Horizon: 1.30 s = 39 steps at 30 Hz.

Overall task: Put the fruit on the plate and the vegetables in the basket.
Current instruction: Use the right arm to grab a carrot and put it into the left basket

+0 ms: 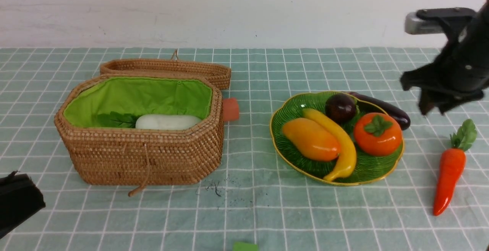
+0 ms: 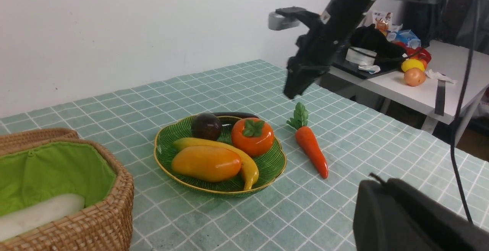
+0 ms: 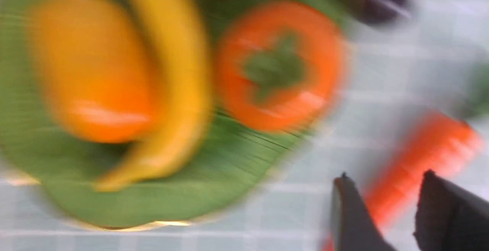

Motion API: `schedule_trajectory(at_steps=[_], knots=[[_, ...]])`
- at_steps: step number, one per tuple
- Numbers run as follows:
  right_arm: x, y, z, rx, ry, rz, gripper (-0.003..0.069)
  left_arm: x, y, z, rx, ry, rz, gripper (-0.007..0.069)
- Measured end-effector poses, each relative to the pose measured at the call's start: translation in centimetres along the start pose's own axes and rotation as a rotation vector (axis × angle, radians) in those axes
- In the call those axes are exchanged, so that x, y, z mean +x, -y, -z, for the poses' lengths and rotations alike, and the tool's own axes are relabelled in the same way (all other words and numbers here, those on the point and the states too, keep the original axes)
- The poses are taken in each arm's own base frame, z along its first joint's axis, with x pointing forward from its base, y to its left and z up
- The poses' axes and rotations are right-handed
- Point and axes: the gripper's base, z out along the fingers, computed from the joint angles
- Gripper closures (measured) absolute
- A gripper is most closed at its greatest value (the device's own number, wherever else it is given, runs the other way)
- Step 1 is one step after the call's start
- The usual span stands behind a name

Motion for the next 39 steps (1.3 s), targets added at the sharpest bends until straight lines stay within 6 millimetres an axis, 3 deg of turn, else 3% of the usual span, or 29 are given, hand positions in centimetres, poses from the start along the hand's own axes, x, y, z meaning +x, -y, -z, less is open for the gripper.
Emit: schedule_trajectory(at_steps=[2,5,8,10,11,15,19,22,25,28,29,36,39], knots=[[2.0,2.2,-1.6,0.1,-0.065,-0.163,0.0456,0.0,0.0,0.0,-0.003,-0.003,-0.004,0.0637],[3.4,3.8,-3.7,0.114,-0.101,-0.293,0.0432,0.1,-0.1,0.0,-0.008,-0.008,-0.012,0.0637],[4.4,5.2,-6.4,0.081,-0.102,-0.413,0.0342,0.1,-0.1,0.0,-0.014,-0.014,-0.02,0.0637],[4.7,6.6,-8.7,0.064,-0.099,-0.486,0.0239,0.2,-0.1,0.0,-0.016,-0.02,-0.021,0.0637],[4.7,6.7,-8.7,0.065,-0.099,-0.488,0.0232,0.2,-0.1,0.0,-0.016,-0.02,-0.021,0.0637],[4.3,7.2,-11.9,0.022,-0.074,-0.511,0.0129,0.2,-0.2,0.0,-0.018,-0.025,-0.021,0.0637],[4.4,6.9,-14.1,-0.003,-0.092,-0.494,0.0125,0.2,-0.2,0.0,-0.02,-0.027,-0.024,0.0636],[4.3,6.8,-14.5,-0.014,-0.087,-0.498,0.0144,0.4,-0.2,0.0,-0.024,-0.041,-0.021,0.0636],[4.3,6.8,-14.7,-0.015,-0.092,-0.455,0.0209,0.5,-0.3,-0.1,-0.03,-0.061,-0.017,0.0634],[4.3,6.9,-14.7,-0.017,-0.094,-0.418,0.0283,0.6,-0.3,0.0,-0.036,-0.068,-0.012,0.0634],[4.3,6.9,-14.7,-0.023,-0.094,-0.384,0.0366,0.7,-0.4,0.0,-0.048,-0.078,-0.005,0.0634],[4.1,6.3,-13.7,-0.098,-0.085,-0.365,0.0375,0.6,-0.9,0.0,-0.103,-0.072,0.015,0.0631],[3.7,5.8,-10.6,-0.123,-0.067,-0.321,0.0375,0.6,-1.1,0.0,-0.127,-0.063,0.019,0.0631]])
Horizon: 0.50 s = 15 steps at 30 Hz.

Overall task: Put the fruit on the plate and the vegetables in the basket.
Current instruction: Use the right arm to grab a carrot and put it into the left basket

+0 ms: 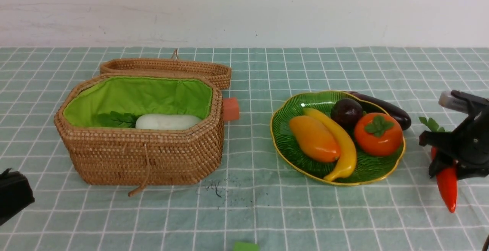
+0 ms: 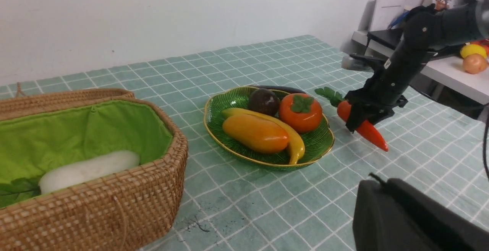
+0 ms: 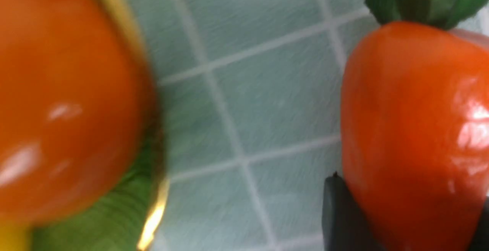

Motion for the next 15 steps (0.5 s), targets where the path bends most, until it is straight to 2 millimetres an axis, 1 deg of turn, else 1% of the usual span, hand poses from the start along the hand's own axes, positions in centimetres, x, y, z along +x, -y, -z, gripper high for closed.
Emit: schedule_trajectory(at_steps=[1,2,3,4,5,6,7,8,9,10,11,12,13,14,15], knots=[[-0.1,-0.2,0.4,-0.003,0.007,0.005,0.0375,0.0,0.0,0.0,-0.003,0.0,0.003,0.0631],[-0.7,-1.3,3.3,-0.027,0.057,0.035,0.0375,0.0,-0.1,0.0,-0.014,0.002,0.0,0.0631],[-1.0,-2.3,5.5,-0.046,0.098,0.068,0.0375,0.0,-0.2,0.0,-0.025,0.002,-0.006,0.0631],[-1.2,-3.3,6.8,-0.06,0.114,0.104,0.0375,0.0,-0.3,0.0,-0.035,-0.002,-0.007,0.0631],[-1.5,-5.5,9.3,-0.094,0.159,0.188,0.0375,0.0,-0.5,0.0,-0.053,-0.006,-0.015,0.0631],[-1.8,-6.0,9.9,-0.103,0.18,0.207,0.0375,0.1,-0.5,0.0,-0.058,-0.009,-0.013,0.0631],[-1.6,-7.5,10.7,-0.126,0.185,0.265,0.0375,0.1,-0.7,0.0,-0.075,-0.013,-0.017,0.0631],[-1.4,-11.4,12.7,-0.194,0.229,0.401,0.0375,0.2,-1.0,0.1,-0.11,-0.027,-0.009,0.0631],[-1.1,-13.8,13.6,-0.239,0.25,0.481,0.0375,0.3,-1.2,0.1,-0.137,-0.036,-0.003,0.0631],[-1.1,-14.3,13.6,-0.252,0.251,0.501,0.0375,0.3,-1.3,0.1,-0.145,-0.036,-0.006,0.0631],[-0.7,-16.3,14.1,-0.29,0.268,0.566,0.0375,0.4,-1.6,0.1,-0.171,-0.047,0.002,0.0631],[0.1,-20.2,15.2,-0.367,0.308,0.689,0.0375,0.5,-1.9,0.2,-0.216,-0.052,0.02,0.0631],[0.4,-21.1,15.0,-0.384,0.304,0.711,0.0375,0.5,-2.0,0.2,-0.225,-0.056,0.03,0.0631],[1.2,-24.9,15.6,-0.462,0.352,0.845,0.0375,0.5,-2.4,0.3,-0.271,-0.055,0.044,0.0631],[1.8,-27.0,15.8,-0.507,0.379,0.913,0.0375,0.5,-2.6,0.4,-0.295,-0.053,0.053,0.0631]])
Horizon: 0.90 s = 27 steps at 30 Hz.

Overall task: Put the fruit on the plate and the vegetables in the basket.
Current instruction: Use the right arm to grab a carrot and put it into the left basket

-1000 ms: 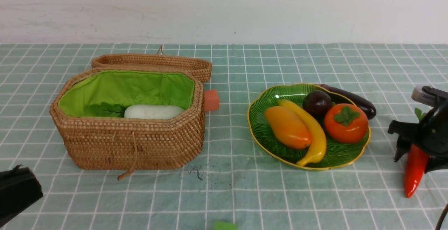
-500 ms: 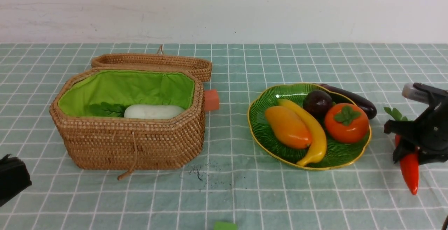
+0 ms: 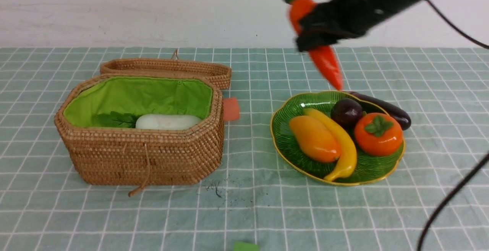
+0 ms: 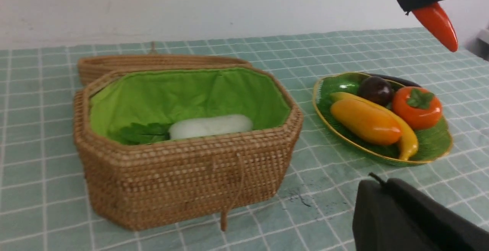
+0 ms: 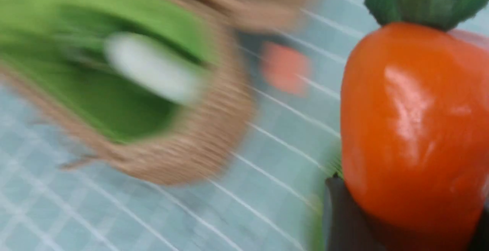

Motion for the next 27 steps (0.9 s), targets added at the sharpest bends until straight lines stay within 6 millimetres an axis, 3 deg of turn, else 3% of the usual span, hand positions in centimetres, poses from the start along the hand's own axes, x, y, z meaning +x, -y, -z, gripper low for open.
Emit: schedule_trajectory(at_steps=[2,3,8,10,11,12,13,14,16,19,23,24,25,27], knots=[[-1.2,-1.8,-1.2,-0.05,0.038,0.067,0.0375,0.0,-0.2,0.0,-0.023,0.004,0.011,0.0631],[-2.7,-4.3,-2.7,-0.11,0.102,0.177,0.0375,-0.1,-0.4,0.0,-0.048,0.011,0.025,0.0631],[-4.1,-8.4,-8.1,-0.201,0.222,0.337,0.0375,-0.2,-0.6,0.0,-0.064,0.022,0.037,0.063],[-3.7,-9.2,-10.9,-0.209,0.246,0.36,0.0375,-0.2,-0.6,0.0,-0.065,0.023,0.037,0.063],[-3.7,-9.4,-11.2,-0.209,0.25,0.36,0.0375,-0.2,-0.6,0.0,-0.065,0.023,0.037,0.063],[-3.2,-9.4,-13.1,-0.206,0.252,0.362,0.0375,-0.2,-0.6,0.0,-0.065,0.022,0.038,0.063],[-3.1,-9.4,-13.3,-0.205,0.251,0.362,0.0375,-0.2,-0.6,0.0,-0.065,0.022,0.039,0.063],[-2.2,-9.0,-15.5,-0.19,0.244,0.359,0.0375,-0.2,-0.6,0.0,-0.067,0.022,0.038,0.0629],[-1.4,-8.7,-16.9,-0.182,0.219,0.361,0.0375,-0.2,-0.6,0.0,-0.068,0.022,0.038,0.0628],[-0.6,-8.5,-17.8,-0.18,0.181,0.372,0.0356,-0.2,-0.6,0.0,-0.068,0.022,0.04,0.0627],[-0.2,-8.7,-16.8,-0.203,0.088,0.417,0.0142,-0.3,-0.5,0.0,-0.057,0.031,0.039,0.0625],[-0.3,-8.7,-16.6,-0.203,0.086,0.418,0.0131,-0.3,-0.5,0.0,-0.053,0.034,0.039,0.0625],[-0.7,-8.8,-15.1,-0.2,0.053,0.422,0.0056,-0.4,-0.3,0.0,-0.036,0.048,0.038,0.0624],[-1.6,-8.7,-12.3,-0.175,0.011,0.412,0.0002,-0.7,0.0,0.0,0.001,0.072,0.042,0.0624]])
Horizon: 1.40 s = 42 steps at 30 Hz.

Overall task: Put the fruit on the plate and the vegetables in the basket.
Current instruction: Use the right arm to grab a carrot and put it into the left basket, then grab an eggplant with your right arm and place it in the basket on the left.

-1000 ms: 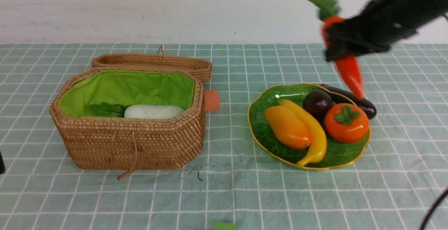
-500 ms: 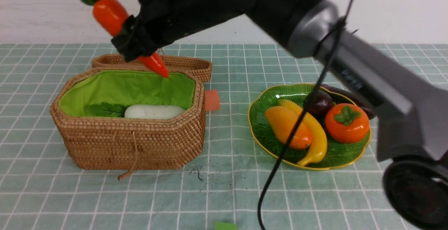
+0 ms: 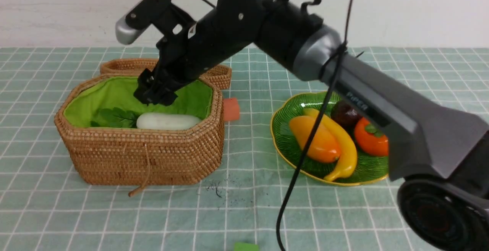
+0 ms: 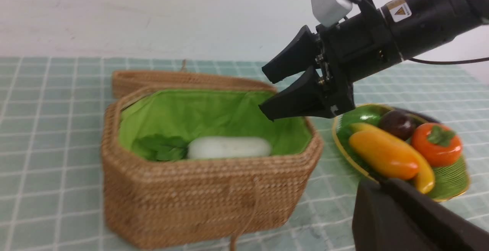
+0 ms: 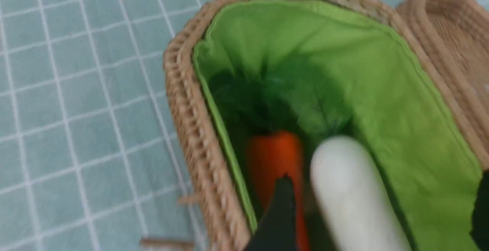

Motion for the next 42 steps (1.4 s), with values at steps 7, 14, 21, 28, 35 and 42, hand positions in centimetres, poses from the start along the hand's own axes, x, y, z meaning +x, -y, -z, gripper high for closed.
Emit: schedule_trajectory(at_steps=[7,14,21,28,35,42], knots=[[-0.9,2.8,11.6,0.296,-0.174,-0.101,0.0133,-0.5,1.2,0.1,0.129,0.052,0.028,0.0624],[4.2,11.0,19.8,0.629,-0.253,-0.351,0.0431,-0.4,1.3,0.1,0.143,0.043,0.048,0.0624],[18.3,20.2,21.5,0.565,-0.436,-0.672,0.0344,-0.4,1.3,0.1,0.143,0.04,0.051,0.0624],[28.5,24.4,18.2,0.339,-0.498,-0.672,0.0157,-0.4,1.3,0.1,0.144,0.04,0.052,0.0624],[31.2,25.0,16.1,0.23,-0.467,-0.639,0.0134,-0.4,1.3,0.1,0.144,0.04,0.052,0.0624],[32.1,25.2,14.5,0.191,-0.42,-0.672,0.0134,-0.4,1.3,0.1,0.142,0.042,0.048,0.0621]])
